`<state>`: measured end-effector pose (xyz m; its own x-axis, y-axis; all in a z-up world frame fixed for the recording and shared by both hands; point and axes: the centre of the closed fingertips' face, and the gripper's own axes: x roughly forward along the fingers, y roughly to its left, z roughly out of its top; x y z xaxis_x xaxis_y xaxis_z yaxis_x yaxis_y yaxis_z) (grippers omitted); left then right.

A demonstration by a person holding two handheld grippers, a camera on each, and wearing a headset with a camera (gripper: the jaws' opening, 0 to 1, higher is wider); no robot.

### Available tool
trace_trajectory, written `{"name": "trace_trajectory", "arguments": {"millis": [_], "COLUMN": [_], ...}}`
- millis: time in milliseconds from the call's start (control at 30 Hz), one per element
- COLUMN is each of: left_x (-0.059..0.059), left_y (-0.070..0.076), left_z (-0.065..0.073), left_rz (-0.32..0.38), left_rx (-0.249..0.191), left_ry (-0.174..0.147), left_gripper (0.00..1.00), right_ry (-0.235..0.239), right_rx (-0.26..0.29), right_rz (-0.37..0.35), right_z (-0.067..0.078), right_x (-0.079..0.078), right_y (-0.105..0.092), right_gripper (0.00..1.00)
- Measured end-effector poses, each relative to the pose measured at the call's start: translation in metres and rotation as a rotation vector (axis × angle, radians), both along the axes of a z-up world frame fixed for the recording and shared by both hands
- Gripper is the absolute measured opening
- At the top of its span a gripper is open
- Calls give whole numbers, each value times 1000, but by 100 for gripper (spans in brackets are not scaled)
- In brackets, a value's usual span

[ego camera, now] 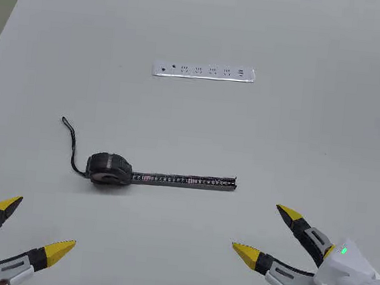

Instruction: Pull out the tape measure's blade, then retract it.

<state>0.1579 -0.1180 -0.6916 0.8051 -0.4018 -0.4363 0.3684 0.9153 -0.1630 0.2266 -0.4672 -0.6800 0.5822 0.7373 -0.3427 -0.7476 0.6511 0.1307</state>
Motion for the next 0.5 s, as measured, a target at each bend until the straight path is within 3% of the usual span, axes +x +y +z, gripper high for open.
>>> {"name": "trace_trajectory", "arguments": {"millis": [500], "left_x": [-1], "left_y": [-3], "left_z": [-2], "left_rz": [-11], "left_rx": [-11], "left_ry": [-1], "left_gripper": [85], "right_ry": [2], "right_rx": [0], "right_rz": [-4], "right_z": [2], "right_x": [-3], "right_y": [0], "right_gripper": [74]}}
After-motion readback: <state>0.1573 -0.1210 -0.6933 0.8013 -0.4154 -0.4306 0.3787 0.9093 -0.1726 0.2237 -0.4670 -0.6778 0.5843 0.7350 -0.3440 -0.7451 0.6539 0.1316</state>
